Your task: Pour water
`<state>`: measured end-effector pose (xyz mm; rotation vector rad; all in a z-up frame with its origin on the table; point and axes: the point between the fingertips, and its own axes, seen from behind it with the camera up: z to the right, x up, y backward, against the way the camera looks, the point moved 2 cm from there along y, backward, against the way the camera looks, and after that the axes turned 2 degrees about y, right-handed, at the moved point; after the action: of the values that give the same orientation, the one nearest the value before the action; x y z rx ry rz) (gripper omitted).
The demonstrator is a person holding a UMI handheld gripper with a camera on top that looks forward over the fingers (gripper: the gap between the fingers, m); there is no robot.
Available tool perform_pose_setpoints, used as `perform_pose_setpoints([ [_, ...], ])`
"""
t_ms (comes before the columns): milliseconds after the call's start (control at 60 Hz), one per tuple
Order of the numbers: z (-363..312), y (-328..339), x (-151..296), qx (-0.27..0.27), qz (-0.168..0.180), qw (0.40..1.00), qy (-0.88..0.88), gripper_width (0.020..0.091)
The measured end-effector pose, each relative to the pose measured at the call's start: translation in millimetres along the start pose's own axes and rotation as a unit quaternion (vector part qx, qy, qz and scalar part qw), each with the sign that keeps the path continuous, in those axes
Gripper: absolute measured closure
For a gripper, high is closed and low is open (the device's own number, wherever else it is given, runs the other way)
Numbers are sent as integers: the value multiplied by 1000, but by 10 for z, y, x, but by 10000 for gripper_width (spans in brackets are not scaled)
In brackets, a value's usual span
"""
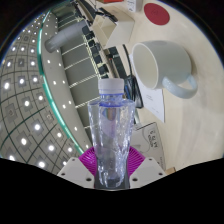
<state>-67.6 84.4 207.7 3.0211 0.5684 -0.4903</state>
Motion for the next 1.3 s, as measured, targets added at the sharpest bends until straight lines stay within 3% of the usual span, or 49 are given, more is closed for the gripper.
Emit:
perform_pose_setpoints([
  [150, 154, -93, 129, 4, -10, 996, -84, 757],
  [383, 135, -65, 62, -13, -39, 997, -60, 758],
  [500, -81, 13, 10, -20, -59, 998, 25, 759],
  [633, -536, 99, 95, -25, -57, 976, 210, 757],
  [817, -1376, 327, 675, -28, -6, 887, 461, 755],
  [967, -1709, 576, 1331, -70, 36, 772, 631, 757],
  [1117, -1488, 779, 2047, -142, 60, 646, 748, 757],
  [1300, -652, 887, 2582, -208, 38, 565, 798, 757],
])
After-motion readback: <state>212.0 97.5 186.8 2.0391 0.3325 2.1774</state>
